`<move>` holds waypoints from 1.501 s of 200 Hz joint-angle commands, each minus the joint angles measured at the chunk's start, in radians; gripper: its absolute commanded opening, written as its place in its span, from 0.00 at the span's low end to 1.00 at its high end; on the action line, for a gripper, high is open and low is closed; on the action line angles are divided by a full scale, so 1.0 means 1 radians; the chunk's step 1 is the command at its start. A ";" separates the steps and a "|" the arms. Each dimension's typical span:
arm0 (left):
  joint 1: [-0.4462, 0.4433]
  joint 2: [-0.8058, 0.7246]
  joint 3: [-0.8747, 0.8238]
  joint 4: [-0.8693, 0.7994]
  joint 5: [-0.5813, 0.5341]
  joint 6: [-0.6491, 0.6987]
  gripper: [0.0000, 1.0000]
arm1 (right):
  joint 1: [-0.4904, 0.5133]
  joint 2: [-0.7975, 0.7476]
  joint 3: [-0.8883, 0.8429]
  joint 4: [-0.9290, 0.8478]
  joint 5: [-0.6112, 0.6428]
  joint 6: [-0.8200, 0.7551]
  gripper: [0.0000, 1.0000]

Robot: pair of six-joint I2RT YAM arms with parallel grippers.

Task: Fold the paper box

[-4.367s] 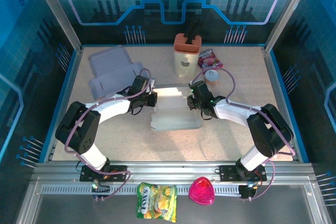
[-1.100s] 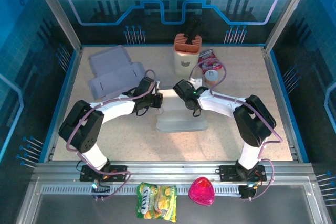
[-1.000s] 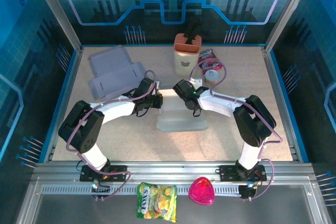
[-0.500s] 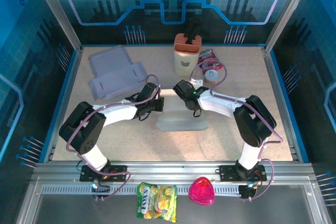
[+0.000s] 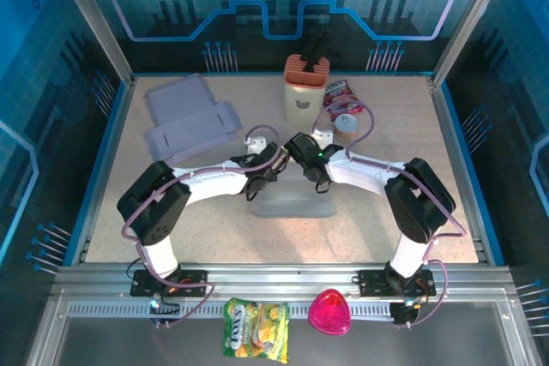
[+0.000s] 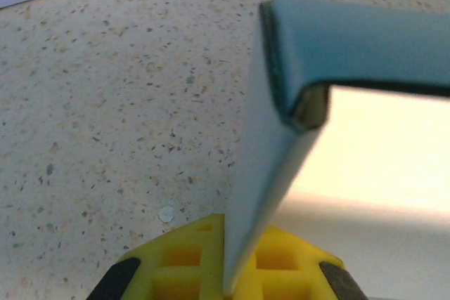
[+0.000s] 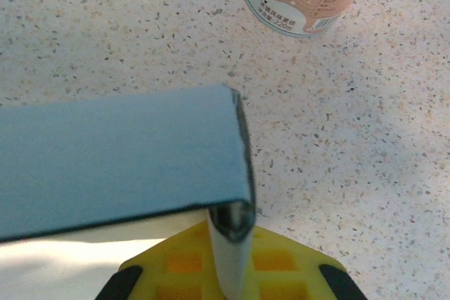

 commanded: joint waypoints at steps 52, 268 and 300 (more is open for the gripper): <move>-0.030 0.134 0.084 -0.314 -0.215 -0.224 0.00 | 0.014 -0.010 -0.048 0.010 -0.003 0.002 0.00; 0.075 -0.079 -0.069 0.117 0.131 0.283 0.47 | 0.008 0.003 -0.045 0.003 -0.007 0.004 0.00; 0.072 -0.021 -0.036 0.097 0.080 0.288 0.28 | 0.007 0.009 -0.043 0.001 -0.012 0.005 0.00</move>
